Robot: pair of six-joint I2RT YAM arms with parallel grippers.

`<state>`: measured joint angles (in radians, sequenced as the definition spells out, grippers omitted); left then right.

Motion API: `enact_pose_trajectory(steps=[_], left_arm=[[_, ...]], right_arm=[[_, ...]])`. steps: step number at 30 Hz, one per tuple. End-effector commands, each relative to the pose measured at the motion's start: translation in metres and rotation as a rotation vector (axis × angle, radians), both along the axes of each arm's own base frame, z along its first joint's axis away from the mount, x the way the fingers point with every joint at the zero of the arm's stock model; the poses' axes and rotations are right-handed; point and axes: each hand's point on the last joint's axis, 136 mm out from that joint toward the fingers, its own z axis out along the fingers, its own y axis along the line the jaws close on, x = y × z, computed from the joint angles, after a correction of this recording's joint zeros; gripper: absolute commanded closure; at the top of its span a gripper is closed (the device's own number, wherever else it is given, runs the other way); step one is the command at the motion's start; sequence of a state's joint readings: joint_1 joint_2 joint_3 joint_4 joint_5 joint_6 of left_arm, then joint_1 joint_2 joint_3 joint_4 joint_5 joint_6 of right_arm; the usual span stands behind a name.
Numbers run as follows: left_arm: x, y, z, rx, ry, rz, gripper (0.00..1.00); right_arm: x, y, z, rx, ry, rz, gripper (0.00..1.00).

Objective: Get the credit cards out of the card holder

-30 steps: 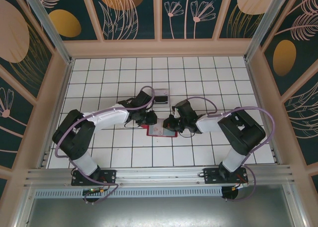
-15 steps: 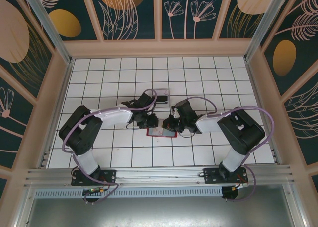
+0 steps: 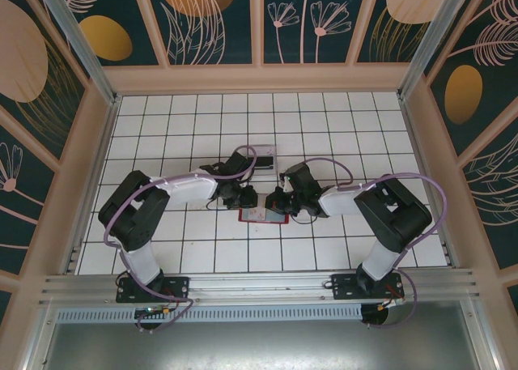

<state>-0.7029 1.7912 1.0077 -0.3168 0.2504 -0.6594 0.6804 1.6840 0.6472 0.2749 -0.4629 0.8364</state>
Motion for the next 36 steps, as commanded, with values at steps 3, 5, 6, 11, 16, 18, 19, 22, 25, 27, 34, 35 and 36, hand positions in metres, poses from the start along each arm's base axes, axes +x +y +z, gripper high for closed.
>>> enact_pose_trajectory(steps=[3, 5, 6, 11, 16, 18, 19, 22, 25, 27, 34, 35, 36], left_arm=[[-0.010, 0.037, -0.034, 0.202, 0.054, 0.015, 0.73], [-0.011, 0.040, -0.036, 0.223, 0.055, 0.015, 0.73], [-0.011, 0.042, -0.037, 0.233, 0.054, 0.017, 0.73], [-0.011, 0.045, -0.038, 0.255, 0.055, 0.015, 0.72], [-0.010, 0.045, -0.037, 0.260, 0.053, 0.018, 0.71], [-0.010, 0.046, -0.037, 0.264, 0.053, 0.017, 0.71], [-0.010, 0.046, -0.037, 0.264, 0.054, 0.017, 0.72], [-0.010, 0.046, -0.037, 0.265, 0.054, 0.017, 0.72], [-0.010, 0.046, -0.037, 0.264, 0.055, 0.015, 0.72], [-0.010, 0.046, -0.036, 0.264, 0.054, 0.015, 0.72], [-0.009, 0.045, -0.035, 0.263, 0.052, 0.013, 0.72], [-0.009, 0.045, -0.035, 0.264, 0.053, 0.013, 0.72], [-0.009, 0.045, -0.034, 0.263, 0.052, 0.011, 0.72]], right_arm=[[-0.005, -0.012, -0.006, -0.081, 0.024, -0.013, 0.96], [-0.004, -0.013, -0.004, -0.092, 0.020, -0.015, 0.96], [-0.004, -0.014, -0.003, -0.096, 0.017, -0.015, 0.96], [-0.004, -0.019, -0.001, -0.121, 0.013, -0.027, 0.96], [-0.005, -0.026, -0.005, -0.163, 0.022, -0.040, 0.97], [-0.005, -0.028, -0.006, -0.171, 0.023, -0.044, 0.97], [-0.005, -0.029, -0.005, -0.173, 0.022, -0.045, 0.97], [-0.006, -0.032, -0.004, -0.185, 0.017, -0.048, 0.98], [-0.004, -0.035, 0.000, -0.194, 0.005, -0.055, 0.98], [-0.004, -0.037, 0.003, -0.197, -0.001, -0.061, 0.98], [0.001, -0.048, 0.020, -0.220, -0.042, -0.081, 0.99], [0.002, -0.050, 0.022, -0.227, -0.048, -0.085, 0.99], [0.003, -0.052, 0.025, -0.232, -0.056, -0.089, 0.99]])
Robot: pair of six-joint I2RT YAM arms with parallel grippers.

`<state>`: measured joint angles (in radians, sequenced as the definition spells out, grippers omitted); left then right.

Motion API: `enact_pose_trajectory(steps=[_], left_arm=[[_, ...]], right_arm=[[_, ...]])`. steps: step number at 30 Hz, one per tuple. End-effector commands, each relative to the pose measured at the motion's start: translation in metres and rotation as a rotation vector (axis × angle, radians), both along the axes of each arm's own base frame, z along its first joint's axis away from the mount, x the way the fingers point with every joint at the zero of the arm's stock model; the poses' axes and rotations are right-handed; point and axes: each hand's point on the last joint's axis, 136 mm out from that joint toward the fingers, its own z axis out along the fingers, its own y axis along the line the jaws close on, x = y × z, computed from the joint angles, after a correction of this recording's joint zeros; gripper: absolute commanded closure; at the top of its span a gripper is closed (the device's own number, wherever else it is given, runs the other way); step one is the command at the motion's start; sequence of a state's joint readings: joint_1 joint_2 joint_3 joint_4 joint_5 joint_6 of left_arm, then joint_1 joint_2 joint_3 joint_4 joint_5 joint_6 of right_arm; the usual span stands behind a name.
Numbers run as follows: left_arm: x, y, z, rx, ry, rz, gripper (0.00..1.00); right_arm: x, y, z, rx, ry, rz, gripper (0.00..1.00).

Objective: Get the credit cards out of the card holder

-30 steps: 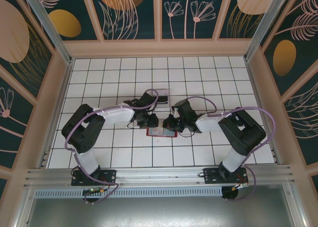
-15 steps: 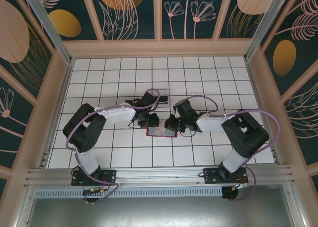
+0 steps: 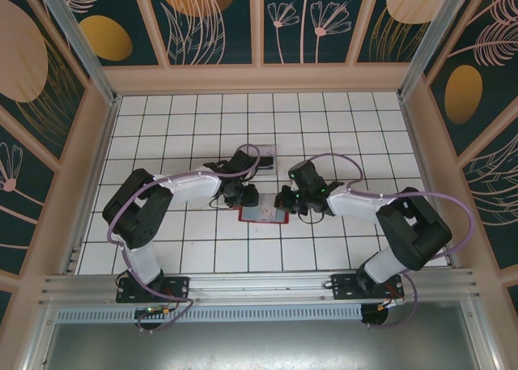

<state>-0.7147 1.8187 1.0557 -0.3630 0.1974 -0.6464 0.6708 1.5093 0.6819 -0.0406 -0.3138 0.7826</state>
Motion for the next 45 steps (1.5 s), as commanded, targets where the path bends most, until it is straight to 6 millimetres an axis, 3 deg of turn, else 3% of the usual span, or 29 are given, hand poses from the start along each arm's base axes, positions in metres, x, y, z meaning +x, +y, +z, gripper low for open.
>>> enact_pose_trajectory(steps=[1, 7, 12, 25, 31, 36, 38, 45], left_arm=[[-0.015, 0.045, -0.033, 0.209, 0.068, 0.018, 0.72], [-0.015, 0.045, -0.031, 0.206, 0.065, 0.020, 0.73], [-0.011, 0.044, -0.017, 0.186, 0.029, 0.035, 0.74], [0.026, 0.034, 0.057, 0.085, -0.215, 0.095, 0.71], [0.023, 0.048, 0.052, 0.122, -0.224, 0.127, 0.70], [0.018, 0.053, 0.044, 0.128, -0.216, 0.141, 0.70], [0.010, 0.061, 0.032, 0.148, -0.194, 0.149, 0.70], [0.001, 0.076, 0.021, 0.167, -0.167, 0.188, 0.69]], right_arm=[[0.006, -0.017, 0.008, -0.069, -0.035, -0.026, 0.99], [0.012, -0.024, 0.024, -0.090, -0.072, -0.034, 0.99], [0.019, -0.029, 0.043, -0.124, -0.133, -0.028, 1.00], [0.057, -0.020, 0.092, -0.324, -0.449, 0.300, 1.00], [0.095, -0.012, 0.120, -0.459, -0.634, 0.494, 1.00], [0.116, 0.001, 0.124, -0.586, -0.762, 0.764, 1.00], [0.122, 0.006, 0.121, -0.629, -0.793, 0.888, 1.00], [0.142, 0.017, 0.110, -0.705, -0.793, 1.214, 1.00]])
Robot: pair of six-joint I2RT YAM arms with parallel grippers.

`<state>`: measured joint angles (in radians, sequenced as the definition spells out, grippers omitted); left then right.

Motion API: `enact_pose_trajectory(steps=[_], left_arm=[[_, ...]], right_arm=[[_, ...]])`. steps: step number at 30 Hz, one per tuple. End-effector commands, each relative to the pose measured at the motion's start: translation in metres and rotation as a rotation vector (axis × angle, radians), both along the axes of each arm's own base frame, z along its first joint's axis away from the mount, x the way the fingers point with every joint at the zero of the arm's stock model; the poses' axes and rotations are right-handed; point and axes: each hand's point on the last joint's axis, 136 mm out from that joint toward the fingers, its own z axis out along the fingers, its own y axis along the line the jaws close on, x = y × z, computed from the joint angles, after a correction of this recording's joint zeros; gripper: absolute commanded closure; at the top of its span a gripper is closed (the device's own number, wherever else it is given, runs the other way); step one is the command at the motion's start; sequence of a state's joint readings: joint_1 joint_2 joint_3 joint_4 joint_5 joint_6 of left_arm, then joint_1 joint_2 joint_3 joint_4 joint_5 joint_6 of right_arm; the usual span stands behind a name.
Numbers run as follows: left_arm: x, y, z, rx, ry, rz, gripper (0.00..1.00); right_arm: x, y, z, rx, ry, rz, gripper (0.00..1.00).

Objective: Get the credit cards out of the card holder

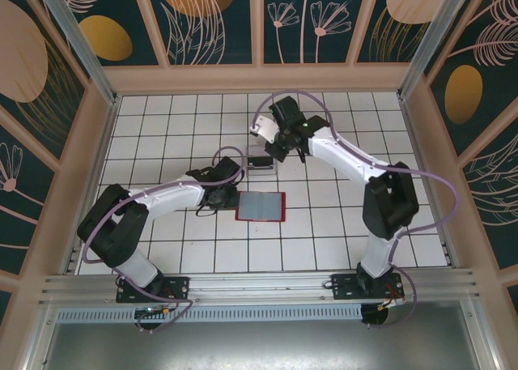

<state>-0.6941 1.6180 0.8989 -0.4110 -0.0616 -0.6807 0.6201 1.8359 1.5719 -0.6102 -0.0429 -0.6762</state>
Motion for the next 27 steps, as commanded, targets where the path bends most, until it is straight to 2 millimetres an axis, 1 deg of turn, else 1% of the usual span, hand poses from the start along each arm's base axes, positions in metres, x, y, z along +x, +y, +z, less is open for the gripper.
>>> enact_pose_trajectory(steps=[1, 7, 11, 22, 27], left_arm=[[0.003, 0.008, 0.008, -0.016, -0.031, 0.046, 0.70], [0.000, 0.018, 0.011, -0.020, -0.036, 0.077, 0.69], [-0.002, 0.021, 0.012, -0.014, -0.035, 0.084, 0.70], [-0.002, 0.025, 0.011, 0.003, -0.030, 0.086, 0.70], [-0.002, 0.024, 0.010, 0.004, -0.024, 0.087, 0.70]], right_arm=[[-0.001, -0.007, -0.008, -0.146, 0.021, 0.187, 1.00], [0.001, 0.008, -0.017, -0.178, 0.122, 0.323, 1.00], [0.007, 0.015, -0.023, -0.186, 0.133, 0.364, 1.00], [0.010, 0.018, -0.054, -0.233, 0.205, 0.402, 1.00], [0.008, 0.021, -0.066, -0.239, 0.229, 0.413, 1.00]])
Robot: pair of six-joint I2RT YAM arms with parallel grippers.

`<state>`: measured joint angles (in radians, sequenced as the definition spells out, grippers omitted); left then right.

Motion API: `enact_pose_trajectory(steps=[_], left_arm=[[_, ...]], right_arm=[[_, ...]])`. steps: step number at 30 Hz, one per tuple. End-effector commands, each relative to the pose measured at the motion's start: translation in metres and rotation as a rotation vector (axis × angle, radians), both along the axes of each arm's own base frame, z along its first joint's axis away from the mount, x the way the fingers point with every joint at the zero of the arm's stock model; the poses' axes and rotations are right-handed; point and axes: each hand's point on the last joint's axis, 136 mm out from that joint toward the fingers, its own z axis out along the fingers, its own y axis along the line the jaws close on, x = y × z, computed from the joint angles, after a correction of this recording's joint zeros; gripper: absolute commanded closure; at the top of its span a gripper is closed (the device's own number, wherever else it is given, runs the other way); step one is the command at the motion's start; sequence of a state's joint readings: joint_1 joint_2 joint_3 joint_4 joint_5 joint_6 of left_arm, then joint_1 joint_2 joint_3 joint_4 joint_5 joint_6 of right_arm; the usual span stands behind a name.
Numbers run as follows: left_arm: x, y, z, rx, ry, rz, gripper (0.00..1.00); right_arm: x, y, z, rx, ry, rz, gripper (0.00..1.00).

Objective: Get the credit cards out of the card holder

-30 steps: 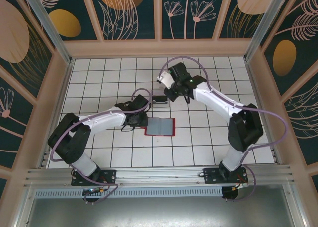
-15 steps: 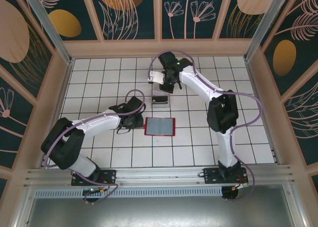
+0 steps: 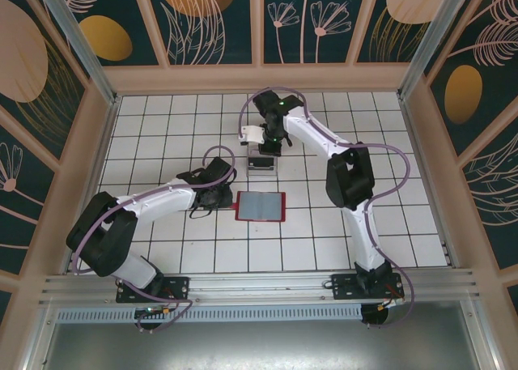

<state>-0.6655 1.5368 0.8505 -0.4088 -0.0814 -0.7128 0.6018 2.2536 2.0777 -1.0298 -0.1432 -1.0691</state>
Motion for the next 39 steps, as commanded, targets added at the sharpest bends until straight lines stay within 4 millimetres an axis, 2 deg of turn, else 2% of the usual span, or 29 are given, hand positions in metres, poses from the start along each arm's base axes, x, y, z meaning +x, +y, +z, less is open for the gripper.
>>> enact_pose_trajectory(steps=[1, 3, 6, 11, 19, 22, 26, 28, 29, 30, 31, 32, 33, 39], left_arm=[[-0.002, 0.008, -0.001, 0.020, 0.010, 0.022, 0.70], [-0.002, 0.008, -0.001, 0.022, 0.011, 0.021, 0.70], [-0.002, 0.008, -0.001, 0.025, 0.011, 0.019, 0.70], [0.000, 0.008, 0.001, 0.026, 0.008, 0.019, 0.69], [0.000, 0.010, 0.002, 0.031, 0.000, 0.021, 0.69], [0.001, 0.011, 0.003, 0.030, -0.008, 0.023, 0.66], [0.007, 0.011, 0.008, 0.035, -0.042, 0.012, 0.53], [0.013, 0.014, 0.014, 0.044, -0.071, 0.018, 0.30], [0.015, 0.015, 0.016, 0.047, -0.080, 0.019, 0.22], [0.018, 0.017, 0.018, 0.052, -0.091, 0.024, 0.16], [0.021, 0.020, 0.020, 0.057, -0.102, 0.029, 0.08], [0.024, 0.022, 0.021, 0.062, -0.109, 0.032, 0.02], [0.027, 0.024, 0.023, 0.066, -0.119, 0.036, 0.01], [0.047, 0.047, 0.029, 0.129, -0.188, 0.080, 0.01]], right_arm=[[-0.008, 0.002, -0.008, -0.015, 0.044, 0.033, 1.00], [-0.007, 0.004, -0.011, -0.020, 0.044, 0.036, 0.98], [0.001, 0.007, -0.011, -0.018, 0.012, 0.019, 0.87], [0.018, 0.012, 0.004, 0.008, -0.078, 0.000, 0.77], [0.040, 0.006, 0.023, -0.002, -0.218, -0.045, 0.73], [0.038, 0.008, 0.034, 0.033, -0.244, -0.049, 0.72], [0.038, 0.006, 0.053, 0.085, -0.299, -0.077, 0.68], [0.038, 0.003, 0.062, 0.114, -0.330, -0.106, 0.62], [0.038, 0.000, 0.065, 0.125, -0.343, -0.122, 0.58], [0.037, -0.003, 0.068, 0.138, -0.352, -0.139, 0.50], [0.035, -0.007, 0.070, 0.151, -0.358, -0.153, 0.30], [0.032, -0.011, 0.071, 0.161, -0.362, -0.166, 0.06], [0.029, -0.016, 0.072, 0.169, -0.366, -0.179, 0.01], [0.008, -0.040, 0.077, 0.244, -0.390, -0.276, 0.01]])
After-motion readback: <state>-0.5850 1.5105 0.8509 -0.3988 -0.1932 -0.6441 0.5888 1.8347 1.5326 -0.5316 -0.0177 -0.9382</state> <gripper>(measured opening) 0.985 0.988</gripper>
